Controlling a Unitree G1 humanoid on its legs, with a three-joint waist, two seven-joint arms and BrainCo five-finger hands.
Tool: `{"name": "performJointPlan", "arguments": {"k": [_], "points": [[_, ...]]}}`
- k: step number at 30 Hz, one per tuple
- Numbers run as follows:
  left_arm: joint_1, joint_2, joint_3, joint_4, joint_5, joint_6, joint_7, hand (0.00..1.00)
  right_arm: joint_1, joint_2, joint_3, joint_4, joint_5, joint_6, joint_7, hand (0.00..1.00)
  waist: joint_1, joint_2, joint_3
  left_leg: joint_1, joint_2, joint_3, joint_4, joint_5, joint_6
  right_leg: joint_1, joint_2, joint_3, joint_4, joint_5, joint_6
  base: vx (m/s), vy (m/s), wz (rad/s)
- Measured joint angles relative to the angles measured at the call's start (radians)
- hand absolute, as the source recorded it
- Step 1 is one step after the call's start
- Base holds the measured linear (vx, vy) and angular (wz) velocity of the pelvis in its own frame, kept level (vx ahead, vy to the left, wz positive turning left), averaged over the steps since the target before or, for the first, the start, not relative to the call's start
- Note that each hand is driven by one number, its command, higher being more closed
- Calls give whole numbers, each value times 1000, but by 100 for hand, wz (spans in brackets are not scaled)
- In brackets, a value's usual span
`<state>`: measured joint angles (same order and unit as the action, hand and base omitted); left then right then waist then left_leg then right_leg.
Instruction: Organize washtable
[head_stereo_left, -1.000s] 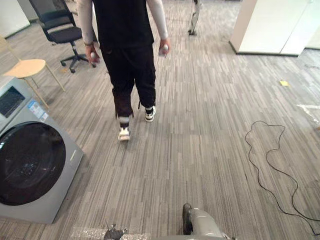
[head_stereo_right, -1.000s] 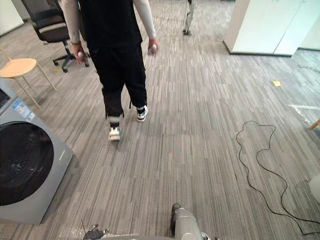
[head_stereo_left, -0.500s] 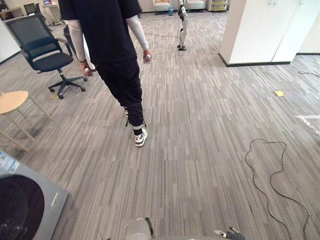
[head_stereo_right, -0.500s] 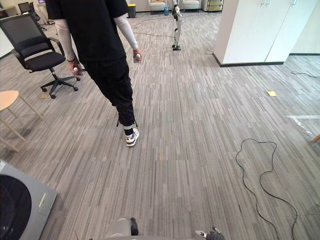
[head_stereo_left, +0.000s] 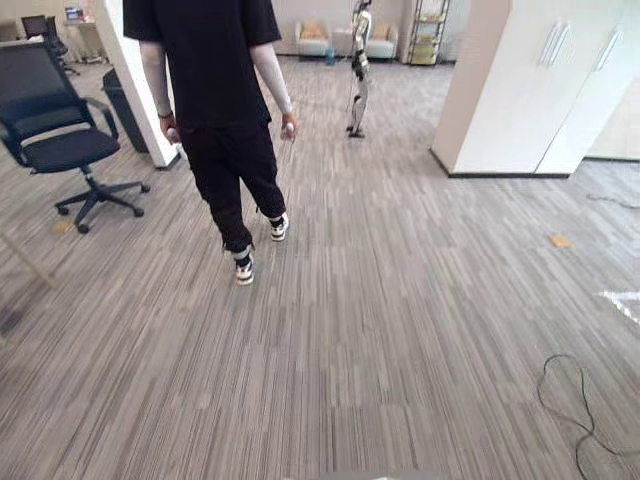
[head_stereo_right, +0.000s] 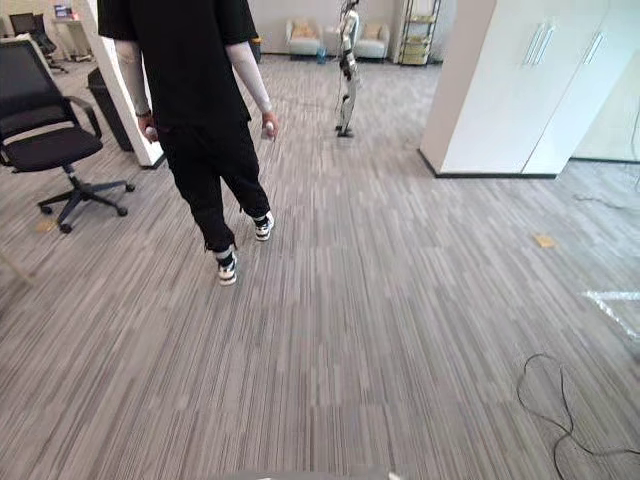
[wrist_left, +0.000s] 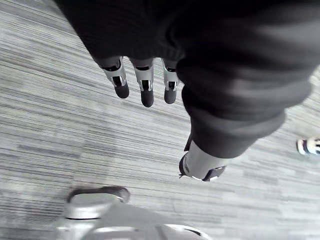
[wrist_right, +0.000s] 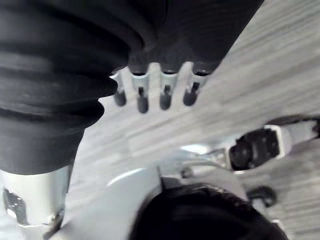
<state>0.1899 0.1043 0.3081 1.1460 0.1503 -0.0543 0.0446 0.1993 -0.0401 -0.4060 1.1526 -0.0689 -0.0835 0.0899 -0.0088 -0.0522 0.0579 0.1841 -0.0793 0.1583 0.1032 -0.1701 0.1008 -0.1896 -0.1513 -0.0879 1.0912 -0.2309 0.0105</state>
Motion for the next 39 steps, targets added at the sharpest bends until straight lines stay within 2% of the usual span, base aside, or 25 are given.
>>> {"name": "performJointPlan", "arguments": {"k": [2,4,5,7,8,9,12,13,14,15,16,18,21,23,25,27,28,29,30,31,32,34,36,37,39], "points": [[-43,6,-2,2,11,-1,1,0,1,4,1,0,2,0,-3,0,-20,5,5,62,20,-25,-14,-48,-6,-89,58,5,-234,-32,10,546,-47,37],[-65,-3,-2,1,19,-4,3,0,1,5,6,-5,9,1,-6,0,-32,15,7,103,41,-38,-29,-87,-24,-133,95,-5,-545,27,6,617,-84,21],[-79,-11,1,-2,20,-10,4,0,8,7,14,-6,13,6,-8,0,-32,17,8,126,45,-45,-41,-110,-43,-152,108,-9,-739,105,4,492,-91,10],[-89,-27,27,-17,20,-10,4,0,17,10,14,-10,19,17,-8,0,-36,24,20,184,61,-56,-68,-144,-82,-175,126,-7,-865,193,-14,672,-149,26],[-88,-43,56,-19,20,-11,4,0,34,11,16,-19,19,24,-8,0,-43,38,24,213,89,-66,-47,-159,-107,-167,142,-16,-820,276,-41,727,-170,44],[-91,-45,71,-23,21,-12,4,0,42,14,14,-21,19,26,-8,0,-42,38,25,214,100,-72,-15,-159,-108,-164,141,-23,-793,305,-51,735,-216,39],[-89,-91,163,-42,23,-16,1,0,59,13,-2,-56,18,26,-7,0,-33,66,25,128,181,-69,301,-114,-169,-126,183,-67,-679,193,-78,681,-278,16],[-89,-103,193,-54,22,-17,1,0,62,12,-11,-74,17,26,-7,0,-35,75,31,58,207,-71,481,-54,-166,-98,195,-78,-671,155,-88,648,-240,14],[-89,-116,239,-63,20,-18,0,0,67,8,-19,-91,18,27,-6,0,-31,86,39,-57,255,-71,731,133,-176,-44,215,-80,-677,112,-106,627,-216,3],[-83,-119,252,-70,20,-17,0,0,65,4,-24,-96,18,31,-7,0,-28,95,46,-125,309,-53,899,182,-180,-2,231,-79,-685,87,-117,724,-226,-17],[-68,-115,254,-80,18,-16,0,0,54,1,-25,-98,18,37,-9,0,-18,94,61,-199,381,5,1055,172,-165,76,250,-63,-716,63,-130,685,-211,-34],[-40,-101,241,-85,18,-15,1,0,37,2,-23,-97,19,44,-22,0,3,65,71,-294,418,57,1151,124,-108,190,249,-22,-787,46,-133,566,-162,-42],[-11,-95,181,-85,17,-15,2,0,-24,-10,-19,-82,19,45,-26,0,24,53,72,-445,364,95,1024,51,-121,316,209,26,-867,12,-115,426,-32,-32],[6,-89,139,-84,17,-19,3,0,-67,-22,-6,-74,18,45,-27,0,27,53,74,-493,308,133,773,29,-134,370,180,41,-891,-11,-94,432,54,-19],[27,-86,104,-83,16,-22,4,0,-104,-30,-2,-74,18,40,-27,0,36,58,72,-500,213,149,303,58,-167,442,145,66,-950,-38,-55,512,117,-29],[30,-93,70,-74,15,-23,2,0,-108,-48,17,-72,18,24,-26,0,64,84,60,-522,196,110,102,76,-196,475,147,91,-984,-72,-37,458,174,-44],[36,-87,65,-72,15,-22,1,0,-103,-45,24,-68,18,23,-26,0,79,71,54,-539,179,96,125,109,-156,498,127,91,-979,-106,-23,690,332,-33],[59,-66,65,-70,14,-22,1,0,-74,-35,22,-51,17,22,-26,0,78,37,24,-540,134,94,172,162,-99,513,85,101,-931,-139,0,767,360,-4],[61,-62,66,-52,11,-22,2,0,-63,-40,20,-27,17,21,-26,0,76,21,11,-540,118,91,200,189,-68,472,71,114,-812,-144,10,812,372,7],[60,-53,65,-32,9,-22,1,0,-55,-37,9,9,18,21,-26,0,77,15,-10,-515,92,95,226,186,-55,387,53,149,-562,-120,48,730,308,13],[60,-41,63,-24,9,-21,0,0,-52,-30,2,23,18,22,-26,0,76,-6,-14,-493,67,101,229,165,-26,347,39,172,-445,-78,93,590,244,23],[59,-3,36,-15,10,-19,0,0,-25,-3,-2,42,19,24,-24,0,48,-45,-17,-396,-1,101,216,90,0,241,17,244,-127,166,201,692,234,25],[47,-2,20,-15,10,-18,1,0,-29,-8,-19,34,19,18,-23,0,43,-33,-7,-277,-19,90,180,38,18,155,-31,155,39,158,127,618,203,-11],[41,-2,-9,-15,10,-17,0,0,-28,-11,-29,23,20,13,-24,0,34,-13,-4,-184,-18,79,129,19,19,108,-48,79,89,101,40,633,213,-4],[19,4,-67,-14,10,-18,1,0,-20,-11,-27,-6,20,5,-25,0,12,11,8,-64,-7,51,56,13,14,57,-33,-3,38,15,19,576,153,22]]}}
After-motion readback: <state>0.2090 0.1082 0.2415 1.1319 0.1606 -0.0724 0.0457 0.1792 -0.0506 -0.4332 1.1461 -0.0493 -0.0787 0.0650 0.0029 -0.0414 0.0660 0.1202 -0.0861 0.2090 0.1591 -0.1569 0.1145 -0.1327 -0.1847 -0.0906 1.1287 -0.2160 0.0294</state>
